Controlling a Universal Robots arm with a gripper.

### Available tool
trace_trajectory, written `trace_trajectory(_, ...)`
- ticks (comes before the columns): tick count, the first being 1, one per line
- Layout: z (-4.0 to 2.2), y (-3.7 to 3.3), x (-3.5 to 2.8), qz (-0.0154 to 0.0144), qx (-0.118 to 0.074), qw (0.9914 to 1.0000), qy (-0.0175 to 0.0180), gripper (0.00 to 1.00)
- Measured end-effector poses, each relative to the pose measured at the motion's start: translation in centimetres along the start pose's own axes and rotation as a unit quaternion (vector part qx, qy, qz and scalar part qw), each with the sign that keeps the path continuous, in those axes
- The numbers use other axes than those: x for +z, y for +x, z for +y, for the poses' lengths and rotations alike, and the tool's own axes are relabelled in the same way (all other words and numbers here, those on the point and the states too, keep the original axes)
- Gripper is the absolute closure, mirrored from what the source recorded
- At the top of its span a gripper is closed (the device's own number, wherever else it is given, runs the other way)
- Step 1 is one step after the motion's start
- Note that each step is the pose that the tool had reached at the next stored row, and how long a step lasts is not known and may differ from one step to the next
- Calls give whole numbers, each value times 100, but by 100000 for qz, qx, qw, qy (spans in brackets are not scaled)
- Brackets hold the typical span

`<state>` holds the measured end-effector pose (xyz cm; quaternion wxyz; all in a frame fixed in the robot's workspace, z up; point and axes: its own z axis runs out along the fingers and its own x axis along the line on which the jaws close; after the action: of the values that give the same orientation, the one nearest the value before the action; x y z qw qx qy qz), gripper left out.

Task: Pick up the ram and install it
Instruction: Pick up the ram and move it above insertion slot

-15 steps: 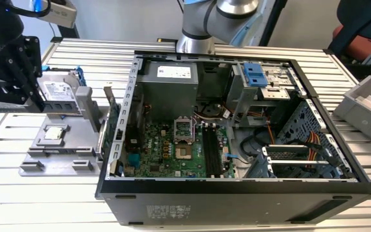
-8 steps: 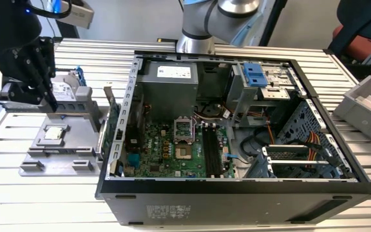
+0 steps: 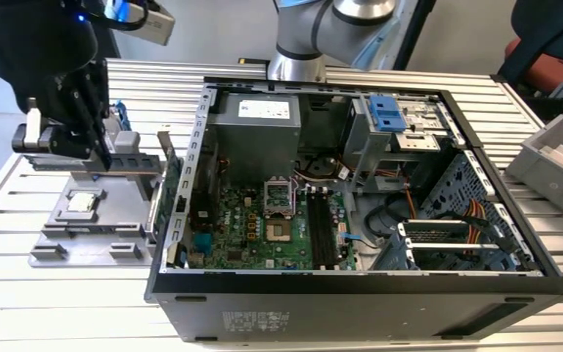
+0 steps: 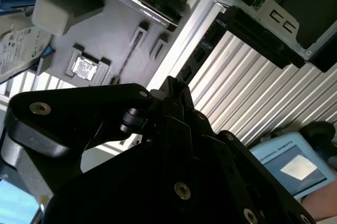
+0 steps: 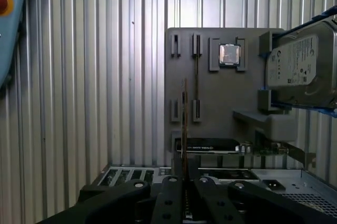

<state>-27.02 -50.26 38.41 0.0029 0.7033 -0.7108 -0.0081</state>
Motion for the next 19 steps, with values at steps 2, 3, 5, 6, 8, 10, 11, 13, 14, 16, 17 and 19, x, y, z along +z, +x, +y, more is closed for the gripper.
trace_trajectory(2, -61, -1, -1, 2, 1, 100000, -54, 100)
trace_trajectory(3, -90, -1, -1, 0, -2, 100000, -68, 100)
trace_trajectory(5, -151, -2, -3, 2, -1, 100000, -110, 100)
trace_trajectory(6, -187, -2, -3, 3, 2, 100000, -146, 100)
trace_trajectory(8, -262, -2, -4, 1, 6, 100000, -241, 100)
trace_trajectory(10, -337, -2, -5, -1, -1, 99999, -333, 100)
trace_trajectory(11, -369, -3, -6, 3, 2, 99999, -364, 100)
trace_trajectory(13, -431, -4, -7, 9, 6, 99999, -410, 100)
trace_trajectory(14, -471, -4, -8, 6, 5, 99999, -447, 100)
trace_trajectory(16, -548, -5, -9, 6, 2, 99998, -559, 100)
trace_trajectory(17, -585, -5, -9, 4, 2, 99998, -615, 100)
trace_trajectory(19, -664, -6, -11, 8, 7, 99997, -719, 100)
